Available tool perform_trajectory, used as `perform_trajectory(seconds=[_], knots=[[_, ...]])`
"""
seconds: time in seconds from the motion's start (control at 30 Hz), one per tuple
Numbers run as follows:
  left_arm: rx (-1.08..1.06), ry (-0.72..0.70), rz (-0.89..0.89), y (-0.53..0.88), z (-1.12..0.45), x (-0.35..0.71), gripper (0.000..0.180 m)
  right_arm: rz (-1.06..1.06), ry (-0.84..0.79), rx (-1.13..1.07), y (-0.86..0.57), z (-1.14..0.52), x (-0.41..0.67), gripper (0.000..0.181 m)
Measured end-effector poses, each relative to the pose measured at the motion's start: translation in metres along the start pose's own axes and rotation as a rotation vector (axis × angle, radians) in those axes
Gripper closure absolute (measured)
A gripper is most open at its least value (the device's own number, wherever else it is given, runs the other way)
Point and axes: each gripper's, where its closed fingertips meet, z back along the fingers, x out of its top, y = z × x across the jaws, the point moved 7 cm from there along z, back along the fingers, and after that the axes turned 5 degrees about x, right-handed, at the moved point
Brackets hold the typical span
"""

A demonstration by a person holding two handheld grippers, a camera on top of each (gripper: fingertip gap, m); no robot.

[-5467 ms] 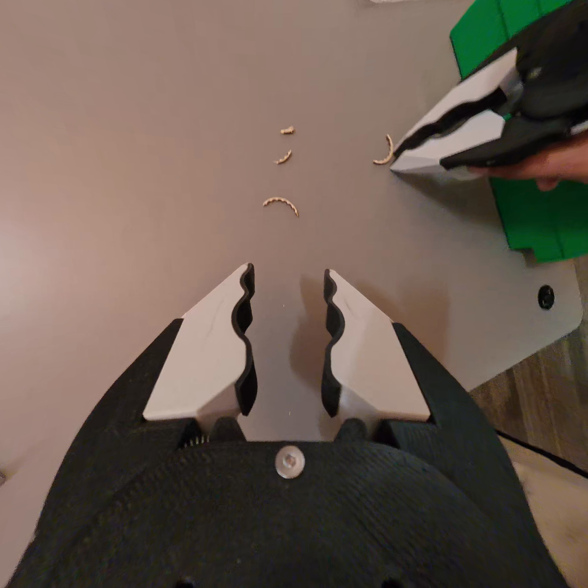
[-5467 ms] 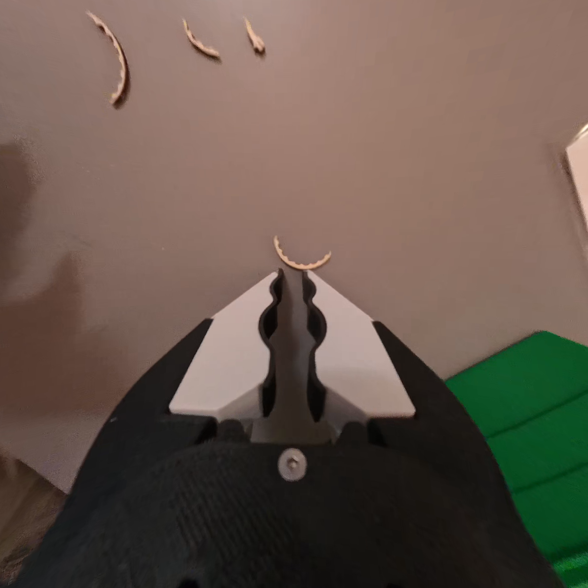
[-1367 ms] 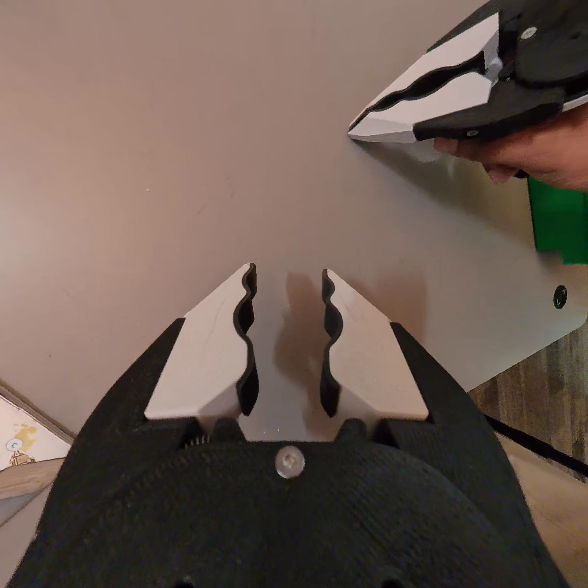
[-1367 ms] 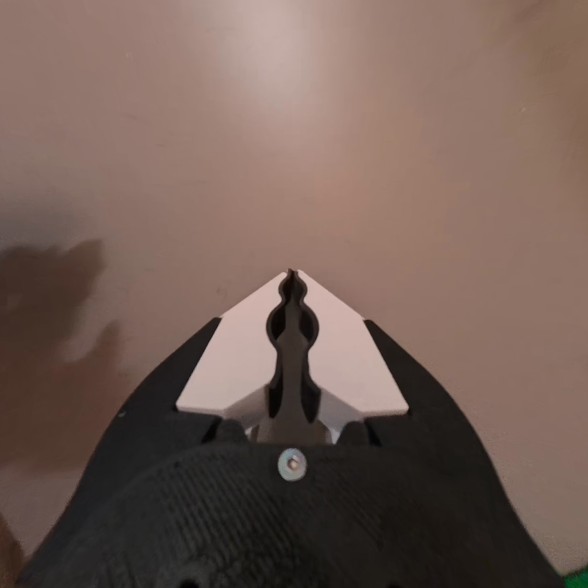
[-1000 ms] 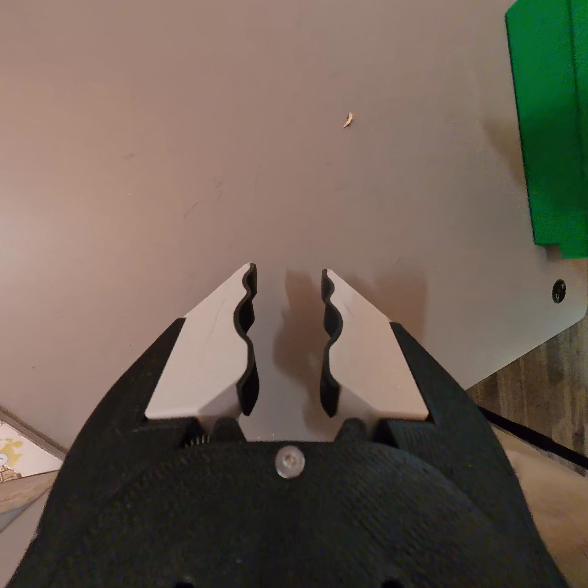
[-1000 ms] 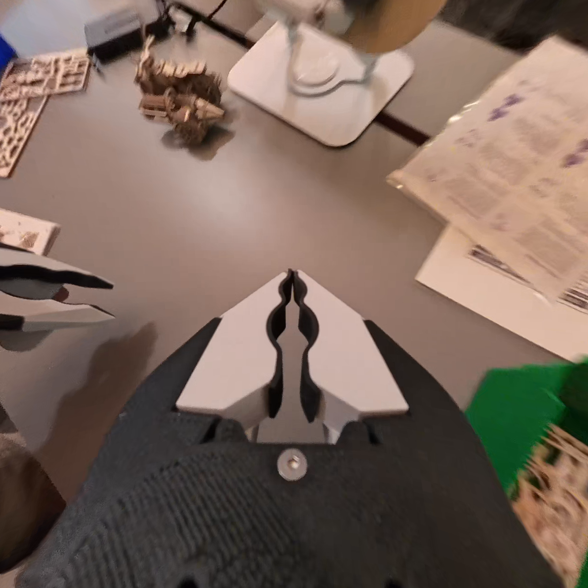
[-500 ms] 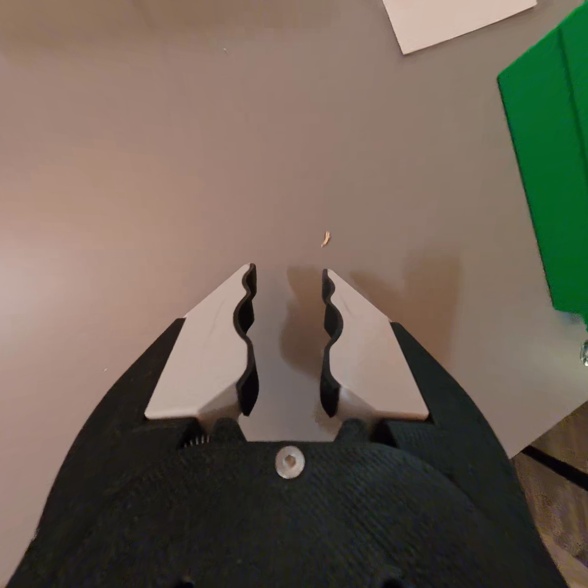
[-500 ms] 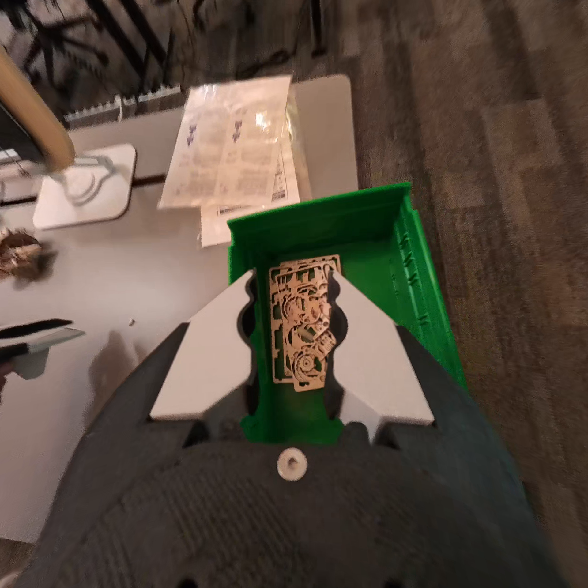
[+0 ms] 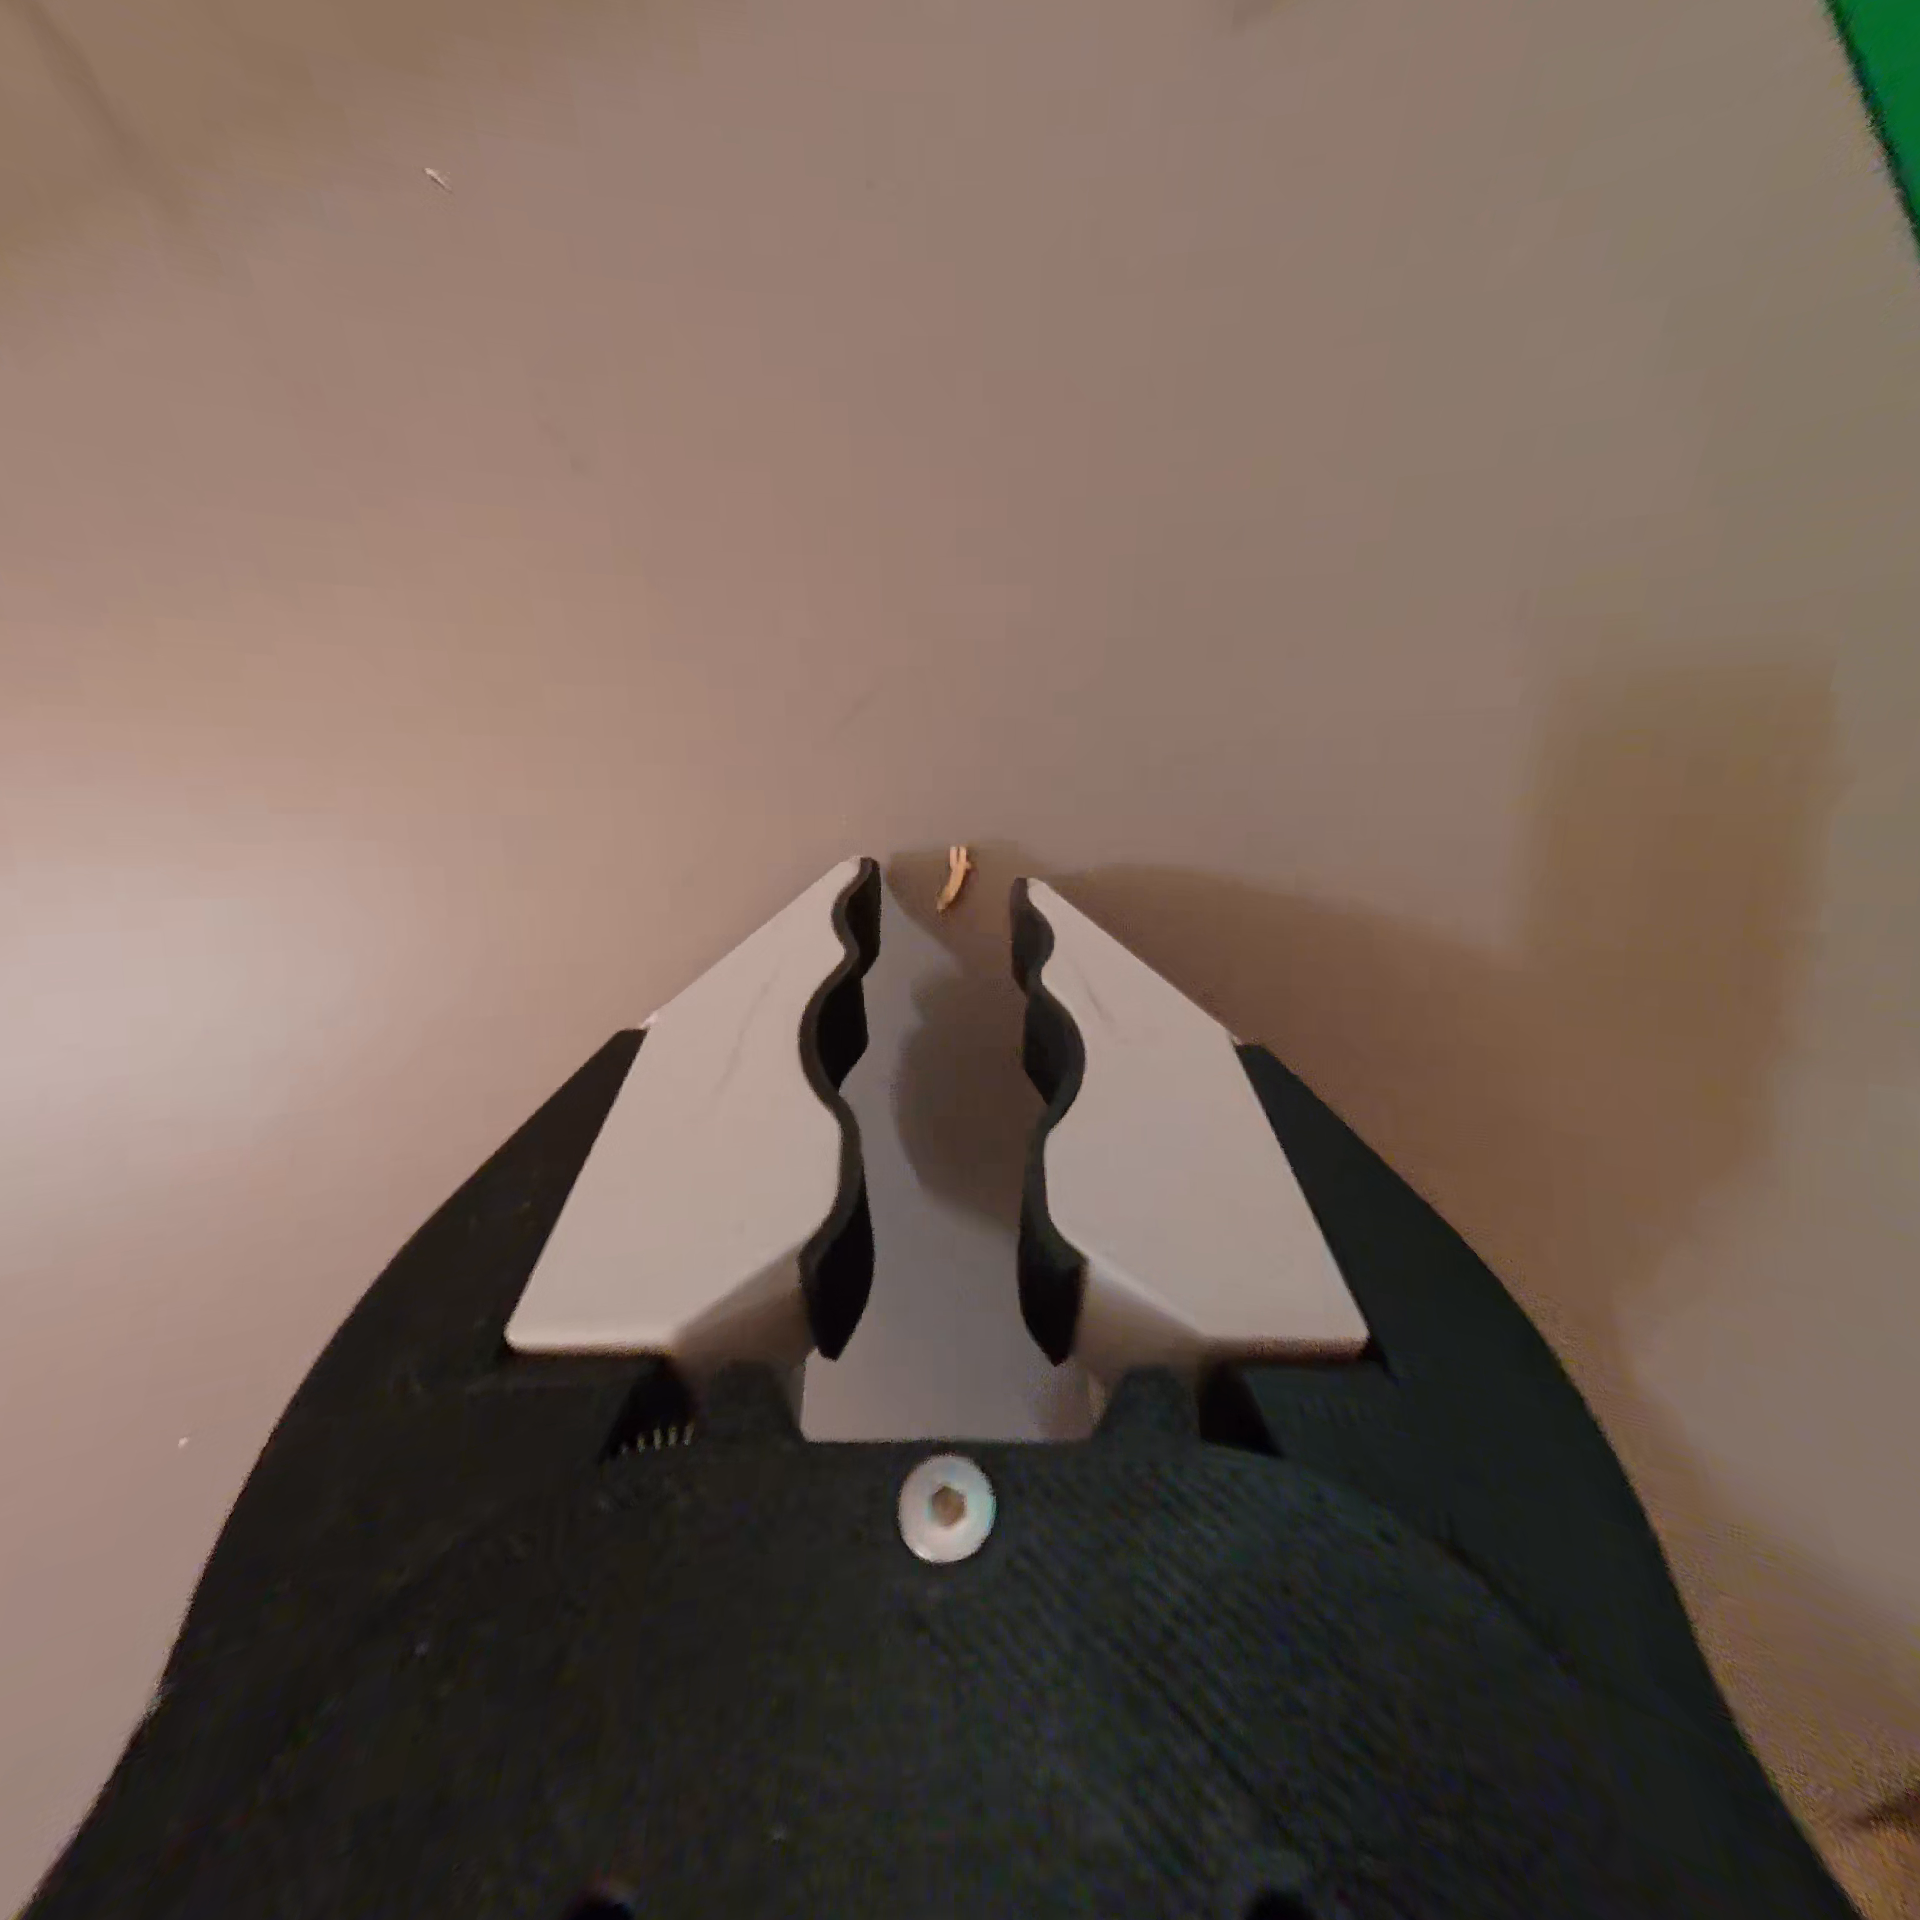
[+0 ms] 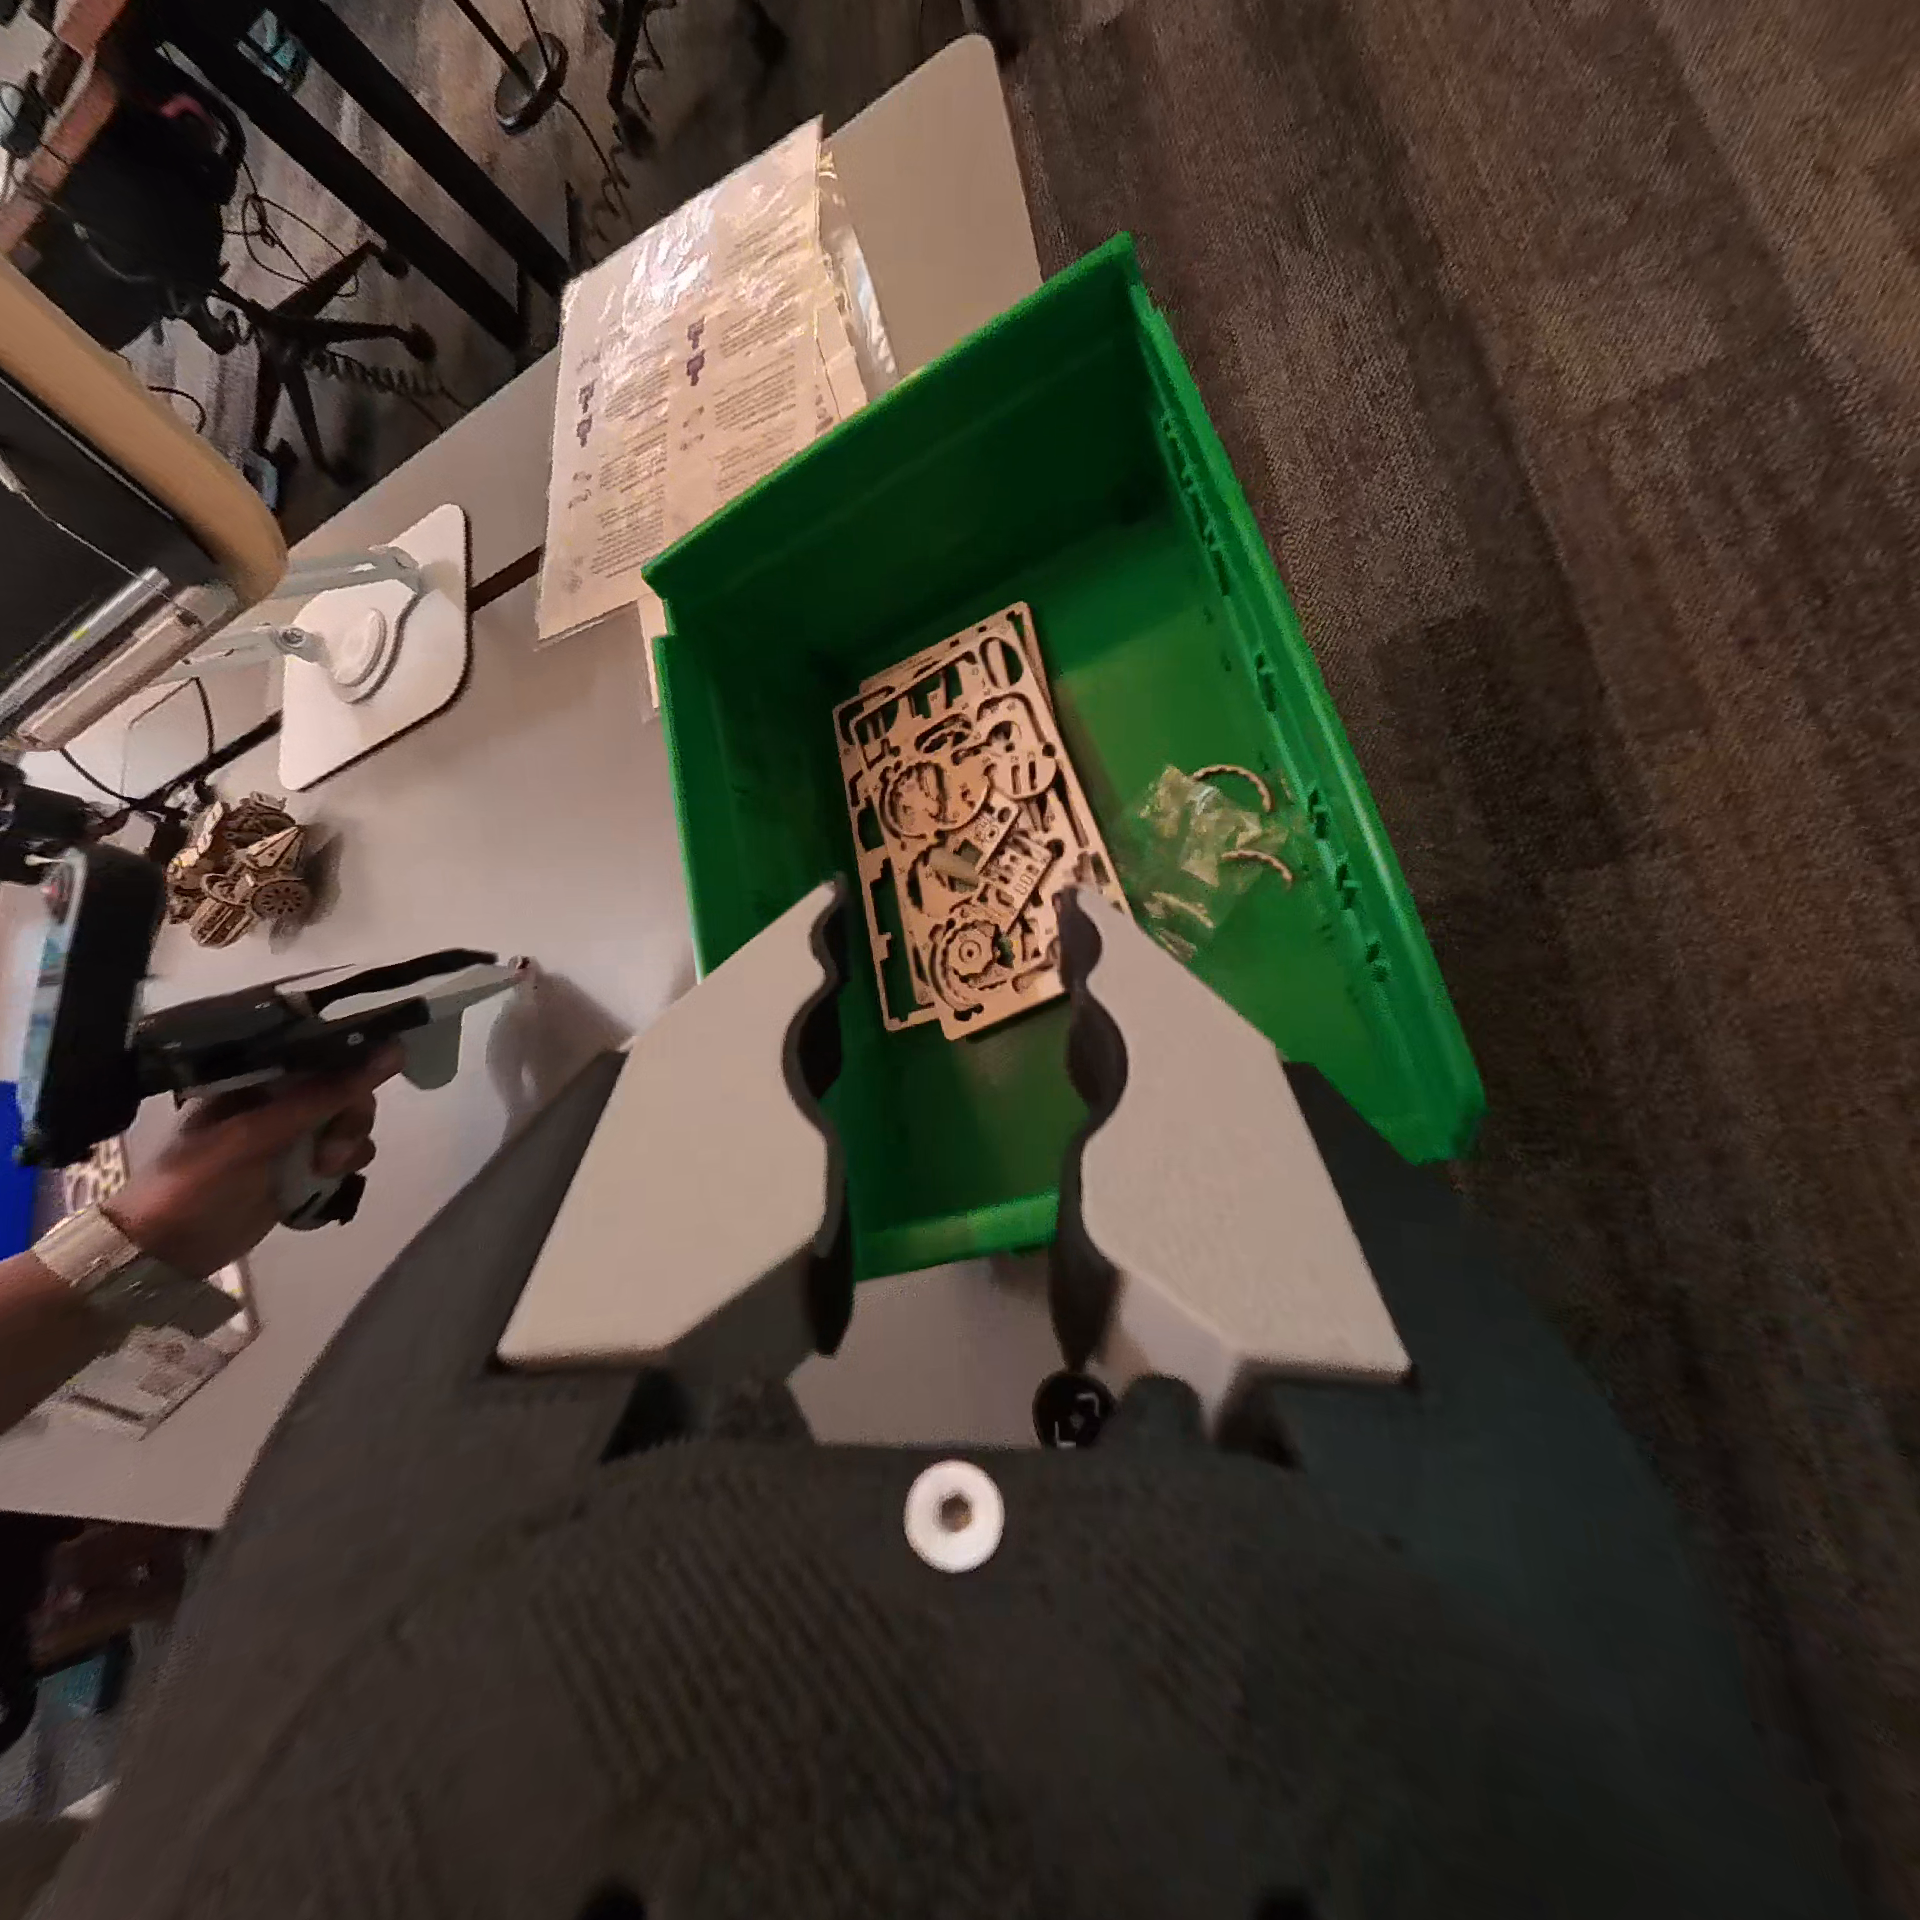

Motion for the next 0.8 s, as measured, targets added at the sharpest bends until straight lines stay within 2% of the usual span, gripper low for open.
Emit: perform_trajectory(seconds=[0.1,0.17,0.27,0.5,0.7,0.77,0.8], knots=[[0.021,-0.005,-0.017,0.0,-0.007,0.004,0.168,-0.002,-0.003,0.006,-0.01,0.006,0.004,0.143],[0.009,0.006,-0.018,-0.001,-0.008,0.006,0.18,-0.001,-0.012,0.012,-0.017,0.009,0.012,0.143],[0.008,0.04,0.007,-0.002,-0.006,0.005,0.18,-0.001,-0.034,0.024,-0.026,0.012,0.025,0.144],[0.06,-0.039,0.126,0.009,0.021,0.003,0.18,-0.008,-0.076,0.074,-0.028,0.008,0.05,0.146],[0.03,-0.021,0.064,0.003,0.012,-0.005,0.18,0.016,-0.052,0.09,-0.024,0.002,0.051,0.148],[0.01,-0.003,0.063,-0.001,0.005,-0.005,0.162,0.019,-0.045,0.085,-0.024,0.005,0.05,0.148],[0.01,0.0,0.063,-0.002,0.001,-0.005,0.163,0.02,-0.042,0.081,-0.025,0.007,0.049,0.148]])
